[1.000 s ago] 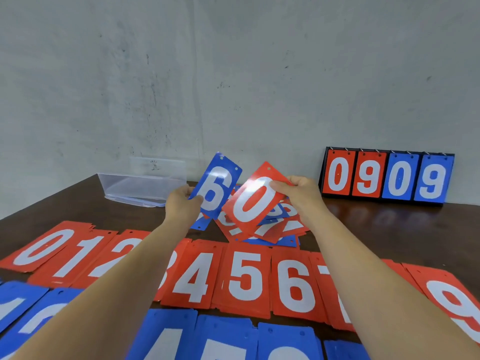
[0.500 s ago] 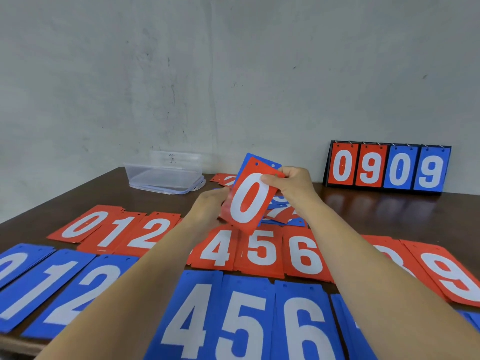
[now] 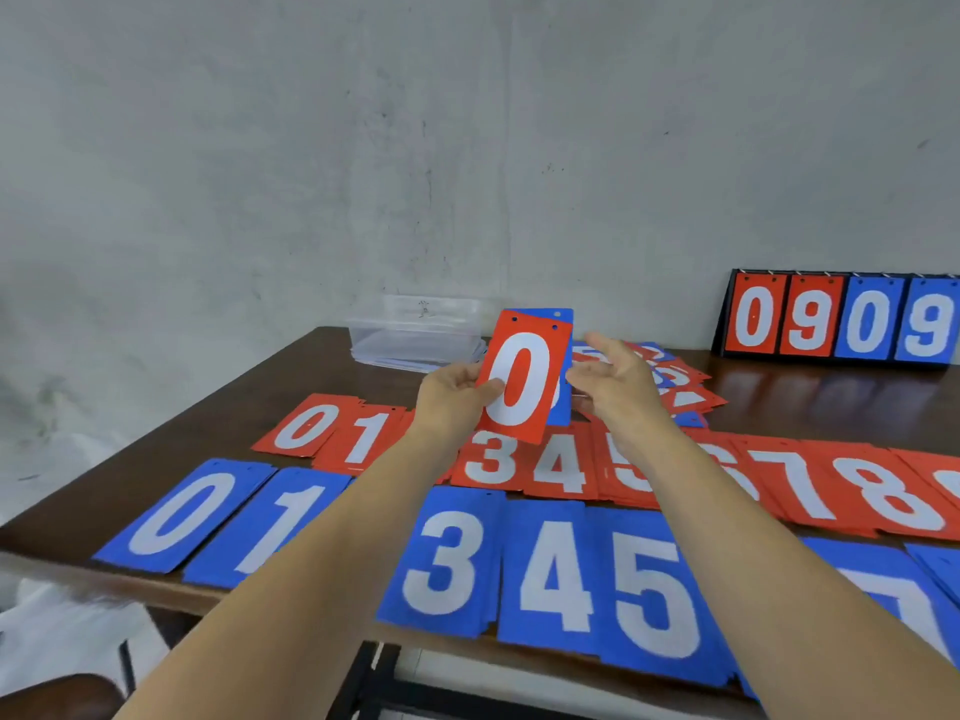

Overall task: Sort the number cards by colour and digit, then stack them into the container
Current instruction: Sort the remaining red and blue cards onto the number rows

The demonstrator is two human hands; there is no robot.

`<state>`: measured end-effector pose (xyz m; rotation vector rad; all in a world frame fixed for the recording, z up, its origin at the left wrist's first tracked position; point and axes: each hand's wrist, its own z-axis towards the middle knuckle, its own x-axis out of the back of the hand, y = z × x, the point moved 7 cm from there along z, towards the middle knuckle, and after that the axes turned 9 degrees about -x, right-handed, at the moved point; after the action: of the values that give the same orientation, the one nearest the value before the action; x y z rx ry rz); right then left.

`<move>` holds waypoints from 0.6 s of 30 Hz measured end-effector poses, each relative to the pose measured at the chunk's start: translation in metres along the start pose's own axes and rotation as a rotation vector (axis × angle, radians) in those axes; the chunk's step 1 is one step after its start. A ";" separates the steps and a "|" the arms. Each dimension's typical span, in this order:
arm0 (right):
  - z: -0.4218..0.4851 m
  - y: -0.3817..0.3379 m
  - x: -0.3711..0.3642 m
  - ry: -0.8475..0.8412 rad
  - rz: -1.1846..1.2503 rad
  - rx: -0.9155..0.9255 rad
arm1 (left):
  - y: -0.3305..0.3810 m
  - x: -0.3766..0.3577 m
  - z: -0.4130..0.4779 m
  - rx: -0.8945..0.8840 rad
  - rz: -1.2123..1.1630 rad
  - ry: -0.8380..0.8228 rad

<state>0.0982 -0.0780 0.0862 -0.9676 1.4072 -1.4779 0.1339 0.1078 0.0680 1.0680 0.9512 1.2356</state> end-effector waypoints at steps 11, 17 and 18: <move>-0.025 0.009 -0.051 0.165 -0.208 -0.002 | -0.019 0.113 0.010 0.033 0.099 0.085; -0.023 0.016 -0.056 0.213 -0.319 0.026 | -0.038 0.208 0.038 0.039 0.319 0.259; -0.023 0.017 -0.057 0.216 -0.325 0.026 | -0.042 0.220 0.042 0.042 0.355 0.280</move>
<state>0.0970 -0.0168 0.0692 -1.0843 1.4244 -1.8831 0.2078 0.3218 0.0397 1.1495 1.0298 1.6965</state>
